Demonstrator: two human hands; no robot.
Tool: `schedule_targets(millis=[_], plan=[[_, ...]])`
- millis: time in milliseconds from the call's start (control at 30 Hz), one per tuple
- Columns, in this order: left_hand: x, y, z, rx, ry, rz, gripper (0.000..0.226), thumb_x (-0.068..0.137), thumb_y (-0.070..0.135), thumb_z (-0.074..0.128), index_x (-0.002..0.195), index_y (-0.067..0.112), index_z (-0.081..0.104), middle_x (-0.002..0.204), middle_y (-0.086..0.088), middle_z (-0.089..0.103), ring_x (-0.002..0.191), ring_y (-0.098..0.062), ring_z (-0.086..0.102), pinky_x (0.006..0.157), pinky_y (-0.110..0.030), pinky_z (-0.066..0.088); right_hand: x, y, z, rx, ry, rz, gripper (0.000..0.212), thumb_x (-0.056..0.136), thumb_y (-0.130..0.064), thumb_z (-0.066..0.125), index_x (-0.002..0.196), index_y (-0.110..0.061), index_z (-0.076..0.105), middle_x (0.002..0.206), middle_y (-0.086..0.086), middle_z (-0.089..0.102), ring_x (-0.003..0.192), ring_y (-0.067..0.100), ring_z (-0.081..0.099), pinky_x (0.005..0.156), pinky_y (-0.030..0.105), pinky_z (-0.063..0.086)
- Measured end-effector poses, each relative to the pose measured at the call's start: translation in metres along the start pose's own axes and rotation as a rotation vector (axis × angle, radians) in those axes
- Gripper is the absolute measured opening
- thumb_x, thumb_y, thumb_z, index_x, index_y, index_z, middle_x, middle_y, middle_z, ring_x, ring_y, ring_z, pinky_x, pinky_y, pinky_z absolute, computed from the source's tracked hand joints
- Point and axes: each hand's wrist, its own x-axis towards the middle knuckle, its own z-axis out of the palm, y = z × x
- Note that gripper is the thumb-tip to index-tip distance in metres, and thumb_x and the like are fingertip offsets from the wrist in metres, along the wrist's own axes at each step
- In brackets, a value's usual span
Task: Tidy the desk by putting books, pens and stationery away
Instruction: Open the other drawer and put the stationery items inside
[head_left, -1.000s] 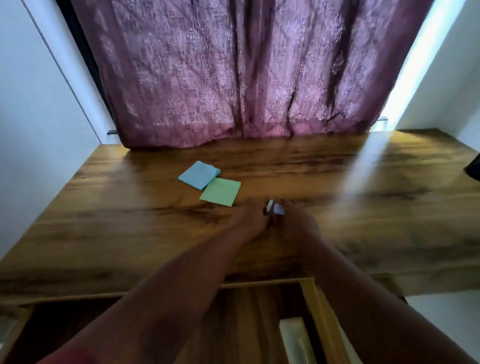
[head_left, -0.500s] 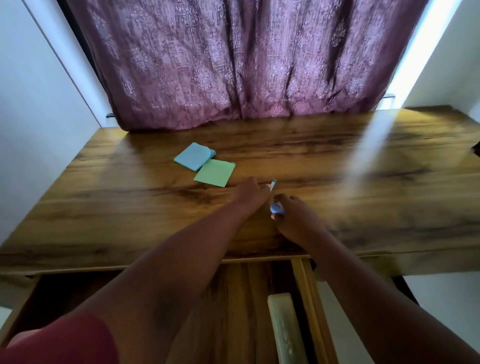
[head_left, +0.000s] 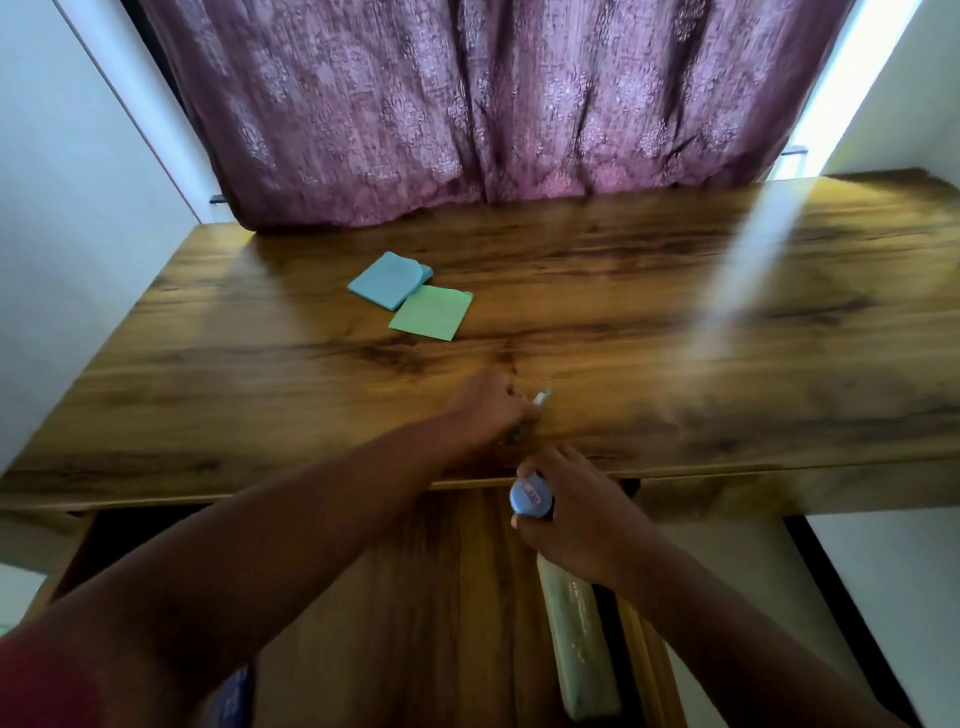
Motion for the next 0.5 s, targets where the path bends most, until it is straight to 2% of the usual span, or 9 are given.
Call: schedule_targets(millis=[67,133,200,267,333,400,467,500], plan=[[-0.043,-0.025,0.000,-0.171,-0.063,-0.067,0.017,0.074,0.020,0.077,0.071,0.013,0.063,0.068,-0.002,0.065,0.060,-0.013,0.061,0.054,-0.029,0.051,-0.023,-0.002,0.019,0.024,-0.160,-0.026,0.036,0.075,-0.035,0.069,0.102,-0.033,0.046,0.104,-0.013,0.043,0.085,0.002,0.049,0.066,0.017,0.040],[-0.082,-0.048,0.004,-0.294,-0.064,-0.137,0.014,0.076,0.017,0.077,0.073,0.010,0.065,0.065,-0.003,0.066,0.054,-0.010,0.061,0.049,-0.023,0.052,-0.037,0.002,0.038,-0.017,-0.296,-0.041,0.034,0.077,-0.033,0.067,0.104,-0.029,0.047,0.106,-0.011,0.046,0.087,0.003,0.050,0.068,0.017,0.041],[-0.113,-0.071,0.015,-0.326,-0.086,-0.232,0.015,0.076,0.018,0.077,0.075,0.009,0.065,0.066,-0.004,0.067,0.050,-0.006,0.060,0.047,-0.021,0.050,-0.044,0.004,0.056,-0.077,-0.435,-0.024,0.040,0.080,-0.027,0.066,0.115,-0.023,0.048,0.116,-0.004,0.050,0.100,0.010,0.055,0.078,0.025,0.048],[-0.132,-0.095,0.031,-0.297,-0.192,-0.349,0.016,0.077,0.019,0.077,0.076,0.011,0.063,0.067,-0.003,0.066,0.050,-0.005,0.061,0.049,-0.021,0.051,-0.045,0.001,0.068,-0.165,-0.543,0.007,0.048,0.084,-0.020,0.063,0.128,-0.017,0.044,0.128,0.002,0.048,0.112,0.020,0.055,0.089,0.036,0.049],[-0.139,-0.115,0.046,-0.275,-0.310,-0.440,0.015,0.083,0.015,0.071,0.074,0.013,0.058,0.067,-0.001,0.063,0.054,-0.005,0.063,0.055,-0.025,0.054,-0.043,-0.003,0.078,-0.243,-0.577,0.051,0.042,0.088,-0.016,0.057,0.129,-0.012,0.045,0.133,0.006,0.047,0.117,0.024,0.054,0.093,0.038,0.048],[-0.137,-0.128,0.056,-0.145,-0.345,-0.462,0.023,0.088,0.017,0.062,0.068,0.019,0.052,0.071,0.003,0.057,0.075,-0.015,0.068,0.073,-0.032,0.057,-0.041,-0.006,0.085,-0.289,-0.581,0.086,0.037,0.091,-0.016,0.053,0.127,-0.010,0.047,0.133,0.008,0.048,0.118,0.025,0.053,0.094,0.037,0.047],[-0.134,-0.130,0.062,0.031,-0.346,-0.464,0.031,0.092,0.021,0.055,0.063,0.022,0.043,0.087,0.002,0.056,0.107,-0.026,0.063,0.092,-0.033,0.049,-0.041,-0.005,0.092,-0.290,-0.572,0.097,0.035,0.091,-0.016,0.051,0.126,-0.012,0.048,0.131,0.008,0.050,0.117,0.024,0.054,0.094,0.035,0.046],[-0.134,-0.131,0.063,0.082,-0.359,-0.473,0.033,0.093,0.021,0.053,0.062,0.022,0.040,0.095,0.000,0.057,0.114,-0.027,0.059,0.096,-0.032,0.046,-0.041,-0.004,0.094,-0.287,-0.566,0.098,0.034,0.091,-0.016,0.050,0.125,-0.013,0.048,0.130,0.008,0.052,0.116,0.024,0.055,0.093,0.034,0.046]])
